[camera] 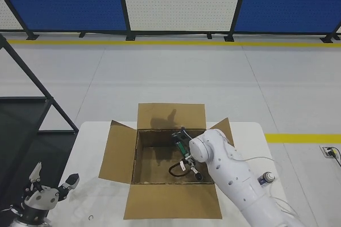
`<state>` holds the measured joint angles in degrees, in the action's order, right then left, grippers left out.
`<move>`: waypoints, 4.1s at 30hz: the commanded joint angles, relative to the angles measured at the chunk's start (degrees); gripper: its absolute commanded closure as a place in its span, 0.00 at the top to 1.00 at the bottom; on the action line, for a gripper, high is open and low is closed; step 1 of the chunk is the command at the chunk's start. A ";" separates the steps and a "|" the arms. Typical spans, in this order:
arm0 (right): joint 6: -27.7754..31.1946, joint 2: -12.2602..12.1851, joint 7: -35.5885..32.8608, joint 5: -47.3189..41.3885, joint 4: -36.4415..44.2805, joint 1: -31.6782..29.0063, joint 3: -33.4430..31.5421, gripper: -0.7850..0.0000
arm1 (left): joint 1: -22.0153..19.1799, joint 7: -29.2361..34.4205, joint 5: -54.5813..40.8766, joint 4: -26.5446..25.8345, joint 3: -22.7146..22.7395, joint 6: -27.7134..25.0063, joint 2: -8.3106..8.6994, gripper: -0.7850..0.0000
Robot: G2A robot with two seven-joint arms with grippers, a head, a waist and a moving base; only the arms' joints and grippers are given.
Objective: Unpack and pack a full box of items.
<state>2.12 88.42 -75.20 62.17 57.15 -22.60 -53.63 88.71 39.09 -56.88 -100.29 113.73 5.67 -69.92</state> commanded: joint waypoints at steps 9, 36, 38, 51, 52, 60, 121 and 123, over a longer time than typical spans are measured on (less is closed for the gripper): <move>2.72 -4.92 -2.68 5.36 35.15 -18.01 -11.57 0.00 | 0.00 0.00 0.00 0.00 0.00 0.00 0.00 1.00; 0.21 -5.78 5.58 1.55 53.78 -22.55 -16.78 0.00 | 0.00 0.00 0.00 0.00 0.00 0.00 0.00 1.00; -0.01 -6.16 4.75 1.36 57.82 -24.37 -18.97 0.00 | 0.00 0.00 0.00 0.00 0.00 0.00 0.00 1.00; -2.78 -8.29 1.70 -5.36 77.49 -40.52 -39.29 0.00 | 0.00 0.00 0.00 0.00 0.00 0.00 0.00 1.00; -2.62 -8.44 1.96 -6.50 77.49 -41.64 -41.44 0.00 | 0.00 0.00 0.00 0.00 0.00 0.00 0.00 1.00; -2.95 -9.40 1.36 -15.39 77.49 -50.18 -54.06 0.00 | 0.00 0.00 0.00 0.00 0.00 0.00 0.00 1.00; -23.46 -15.12 -6.09 -2.79 36.48 -43.06 -51.08 0.00 | 0.00 0.00 0.00 0.00 0.00 0.00 0.00 1.00; -24.01 -15.30 -6.04 -1.69 35.27 -42.38 -50.51 0.00 | 0.00 0.00 0.00 0.00 0.00 0.00 0.00 1.00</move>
<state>-21.63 73.18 -81.29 60.05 92.87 -65.23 -104.31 88.71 39.09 -56.88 -100.29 113.73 5.67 -69.92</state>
